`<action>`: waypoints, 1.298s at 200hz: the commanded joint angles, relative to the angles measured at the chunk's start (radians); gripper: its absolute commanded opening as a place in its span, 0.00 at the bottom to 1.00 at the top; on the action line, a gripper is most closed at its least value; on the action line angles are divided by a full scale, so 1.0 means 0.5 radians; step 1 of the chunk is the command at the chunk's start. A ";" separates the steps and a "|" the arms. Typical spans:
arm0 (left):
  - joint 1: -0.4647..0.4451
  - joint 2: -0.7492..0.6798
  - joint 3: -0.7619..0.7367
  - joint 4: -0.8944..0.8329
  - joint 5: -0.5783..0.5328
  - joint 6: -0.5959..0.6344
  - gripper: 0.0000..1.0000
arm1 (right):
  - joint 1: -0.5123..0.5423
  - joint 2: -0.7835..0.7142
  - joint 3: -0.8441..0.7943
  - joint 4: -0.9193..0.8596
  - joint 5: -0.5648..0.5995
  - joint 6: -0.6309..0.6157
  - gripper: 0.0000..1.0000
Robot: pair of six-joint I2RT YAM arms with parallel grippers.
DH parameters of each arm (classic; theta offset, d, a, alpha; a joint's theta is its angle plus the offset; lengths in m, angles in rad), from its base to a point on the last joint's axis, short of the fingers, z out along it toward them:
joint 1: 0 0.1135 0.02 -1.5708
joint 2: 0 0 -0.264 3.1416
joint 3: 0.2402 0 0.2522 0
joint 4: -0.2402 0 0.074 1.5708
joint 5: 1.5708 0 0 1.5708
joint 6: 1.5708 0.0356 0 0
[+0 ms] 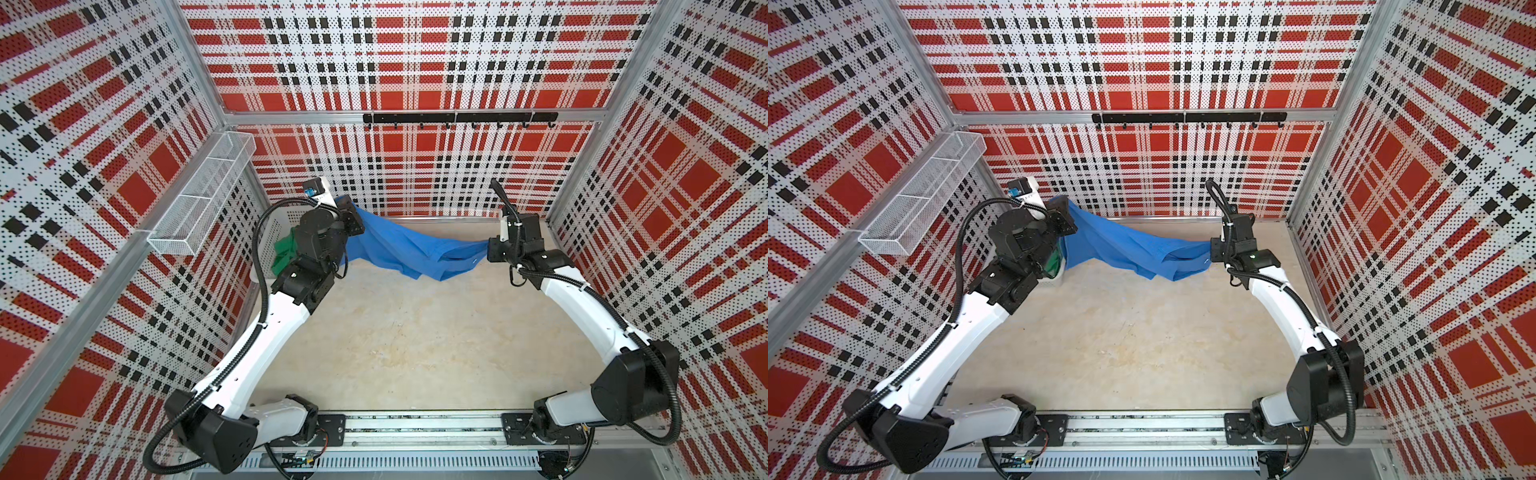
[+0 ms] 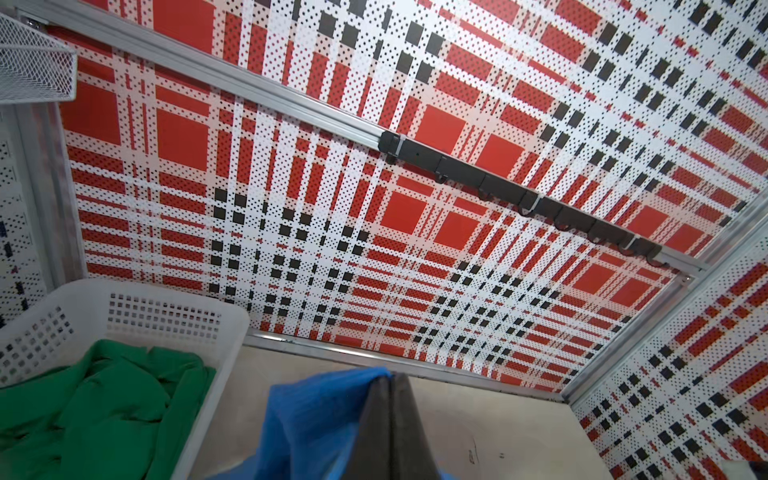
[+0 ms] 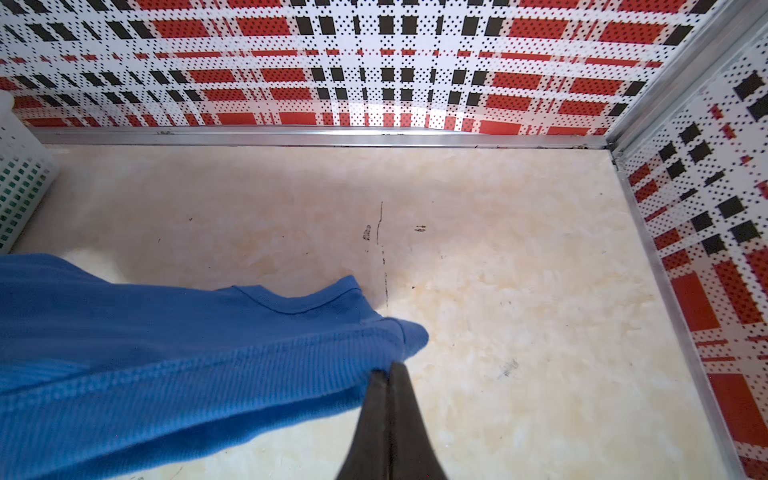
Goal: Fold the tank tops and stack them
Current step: 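Lift the tank top with both grippers and lay it flat on the table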
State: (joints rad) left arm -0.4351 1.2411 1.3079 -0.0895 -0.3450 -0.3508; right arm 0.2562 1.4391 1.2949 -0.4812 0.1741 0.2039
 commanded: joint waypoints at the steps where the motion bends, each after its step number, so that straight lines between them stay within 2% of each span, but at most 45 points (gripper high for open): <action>1: -0.015 0.012 -0.027 -0.180 -0.058 0.071 0.00 | -0.063 -0.069 0.027 -0.093 -0.031 -0.083 0.00; 32: 0.021 0.038 -0.108 -0.158 0.104 0.025 0.00 | -0.095 -0.116 0.016 -0.049 -0.107 -0.122 0.00; 59: 0.144 0.211 -0.029 -0.122 0.294 0.041 0.00 | -0.150 -0.044 0.055 0.086 -0.204 -0.218 0.00; 100: 0.328 0.620 0.509 -0.113 0.395 0.209 0.00 | -0.241 0.171 0.333 0.395 -0.313 -0.376 0.00; 132: 0.331 0.801 0.943 -0.164 0.386 0.339 0.00 | -0.302 0.316 0.613 0.557 -0.492 -0.482 0.00; 154: 0.311 0.788 1.004 -0.214 0.345 0.425 0.00 | -0.348 0.396 0.745 0.581 -0.653 -0.550 0.00; 178: 0.219 0.627 0.727 -0.217 0.243 0.494 0.00 | -0.402 0.394 0.666 0.675 -0.858 -0.621 0.00; 204: 0.063 0.320 0.132 -0.188 0.215 0.374 0.00 | -0.506 0.347 0.400 0.834 -1.045 -0.574 0.00; 224: -0.172 0.122 -0.365 -0.070 0.292 0.154 0.00 | -0.633 0.301 0.149 0.975 -1.147 -0.475 0.00; 250: -0.547 0.030 -0.908 0.107 0.454 -0.324 0.00 | -0.865 0.272 -0.045 1.024 -1.269 -0.257 0.00; 255: -0.639 0.035 -0.992 0.164 0.458 -0.406 0.00 | -0.909 0.275 -0.055 1.012 -1.289 -0.197 0.05; 259: -0.708 0.044 -1.047 0.207 0.472 -0.471 0.00 | -0.945 0.281 -0.049 0.986 -1.284 -0.147 0.14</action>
State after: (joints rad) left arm -0.6415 1.2858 0.9310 -0.1089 -0.1738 -0.3470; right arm -0.1146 1.6211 1.2808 -0.0536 -0.3901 0.0071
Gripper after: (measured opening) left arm 0.042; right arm 0.049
